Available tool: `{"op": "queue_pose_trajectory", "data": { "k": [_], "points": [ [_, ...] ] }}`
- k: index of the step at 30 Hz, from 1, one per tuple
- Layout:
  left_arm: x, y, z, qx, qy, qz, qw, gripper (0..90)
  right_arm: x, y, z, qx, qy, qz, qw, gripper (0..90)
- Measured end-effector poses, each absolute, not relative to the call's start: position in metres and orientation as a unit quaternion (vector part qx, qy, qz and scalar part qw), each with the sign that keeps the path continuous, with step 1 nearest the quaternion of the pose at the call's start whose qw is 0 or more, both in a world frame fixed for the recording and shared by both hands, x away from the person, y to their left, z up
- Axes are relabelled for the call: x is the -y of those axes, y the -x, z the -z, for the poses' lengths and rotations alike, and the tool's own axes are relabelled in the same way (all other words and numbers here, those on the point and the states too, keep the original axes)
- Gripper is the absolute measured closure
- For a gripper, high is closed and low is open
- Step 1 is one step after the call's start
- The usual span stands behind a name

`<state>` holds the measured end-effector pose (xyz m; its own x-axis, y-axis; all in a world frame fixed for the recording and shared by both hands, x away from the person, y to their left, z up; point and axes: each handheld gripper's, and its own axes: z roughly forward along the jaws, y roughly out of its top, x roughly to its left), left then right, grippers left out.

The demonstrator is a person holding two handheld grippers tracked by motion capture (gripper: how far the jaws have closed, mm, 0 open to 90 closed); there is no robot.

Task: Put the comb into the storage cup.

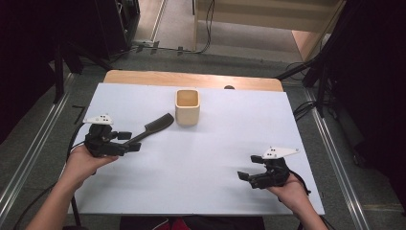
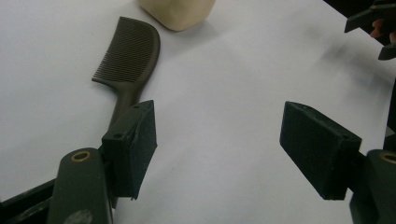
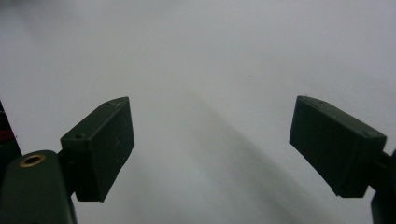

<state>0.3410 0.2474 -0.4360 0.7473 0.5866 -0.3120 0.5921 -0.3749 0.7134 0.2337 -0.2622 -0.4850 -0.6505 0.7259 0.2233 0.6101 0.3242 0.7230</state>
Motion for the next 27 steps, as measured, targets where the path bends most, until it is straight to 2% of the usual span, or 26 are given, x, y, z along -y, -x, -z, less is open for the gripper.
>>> {"op": "queue_pose_trajectory", "data": {
  "k": [19, 27],
  "points": [
    [-0.256, -0.389, 0.441, -0.371, -0.824, 0.014, 0.429, 28.4, 0.263, -0.233, 0.485, -0.810, -0.413, -0.410, 0.070, 12.3],
    [-0.254, -0.394, 0.447, -0.370, -0.830, 0.004, 0.417, 31.3, 0.263, -0.233, 0.485, -0.809, -0.414, -0.412, 0.070, 12.3]
  ]
}}
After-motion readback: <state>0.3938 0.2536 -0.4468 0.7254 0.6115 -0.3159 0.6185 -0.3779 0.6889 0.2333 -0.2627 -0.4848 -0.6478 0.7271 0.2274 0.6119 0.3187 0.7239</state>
